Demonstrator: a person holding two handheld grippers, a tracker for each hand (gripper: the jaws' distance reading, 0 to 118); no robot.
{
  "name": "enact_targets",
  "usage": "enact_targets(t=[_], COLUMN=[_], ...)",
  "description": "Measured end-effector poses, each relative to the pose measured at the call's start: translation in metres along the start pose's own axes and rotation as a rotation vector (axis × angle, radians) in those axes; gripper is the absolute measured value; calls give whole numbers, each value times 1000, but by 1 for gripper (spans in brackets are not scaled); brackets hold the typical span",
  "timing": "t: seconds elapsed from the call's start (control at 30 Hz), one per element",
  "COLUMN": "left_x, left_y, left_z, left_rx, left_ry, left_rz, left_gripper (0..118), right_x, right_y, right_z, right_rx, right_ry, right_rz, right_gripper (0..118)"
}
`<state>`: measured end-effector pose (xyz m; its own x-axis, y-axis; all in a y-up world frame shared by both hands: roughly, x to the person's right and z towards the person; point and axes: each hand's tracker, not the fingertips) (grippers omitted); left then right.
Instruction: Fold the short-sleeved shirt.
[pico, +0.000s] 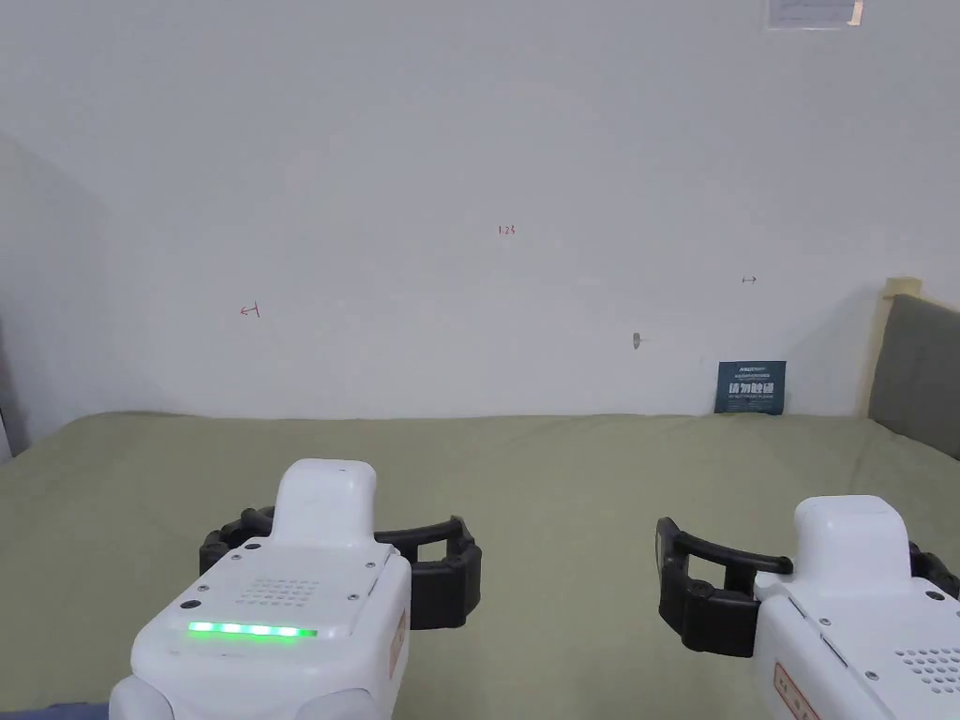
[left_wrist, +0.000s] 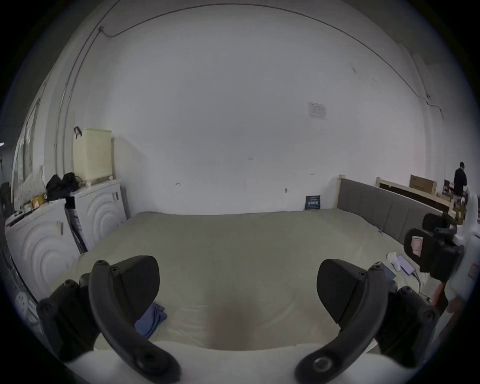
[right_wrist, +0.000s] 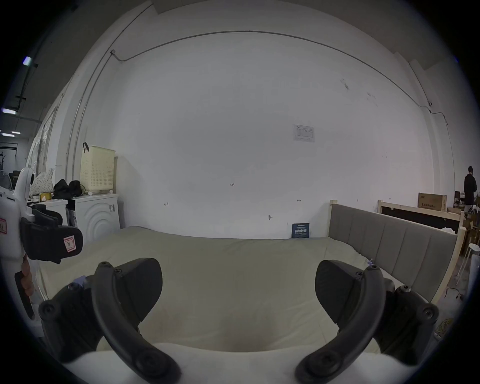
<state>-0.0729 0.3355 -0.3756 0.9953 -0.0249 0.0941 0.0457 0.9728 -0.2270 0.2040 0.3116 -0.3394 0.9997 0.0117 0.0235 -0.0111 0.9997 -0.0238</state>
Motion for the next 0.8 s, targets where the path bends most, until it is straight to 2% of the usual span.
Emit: enact_targets(t=[0.07,0.13,0.27,0.33,0.47,0.8], left_x=[0,-4,-8,-8,-1,-1], left_y=[2,3,1,-2,-7,-10], left_z=[-1,-1,1,1,2,2], left_rx=[-12,10,-12,11,78,83], left_ry=[-19,-29,-56,-68,78,85], left_rz=[24,118,143,119,28,8], left_gripper=[118,118,118,118,118,118], right_x=[0,0,1,1,2,2], right_y=[0,0,1,1,1,1], right_z=[0,0,2,1,3,4], right_rx=[0,-3,1,3,0,-3], right_ry=[-2,-3,-1,-9,-10,-17], right_rz=[0,0,5,15,10,24], right_gripper=[117,117,117,117,117,117])
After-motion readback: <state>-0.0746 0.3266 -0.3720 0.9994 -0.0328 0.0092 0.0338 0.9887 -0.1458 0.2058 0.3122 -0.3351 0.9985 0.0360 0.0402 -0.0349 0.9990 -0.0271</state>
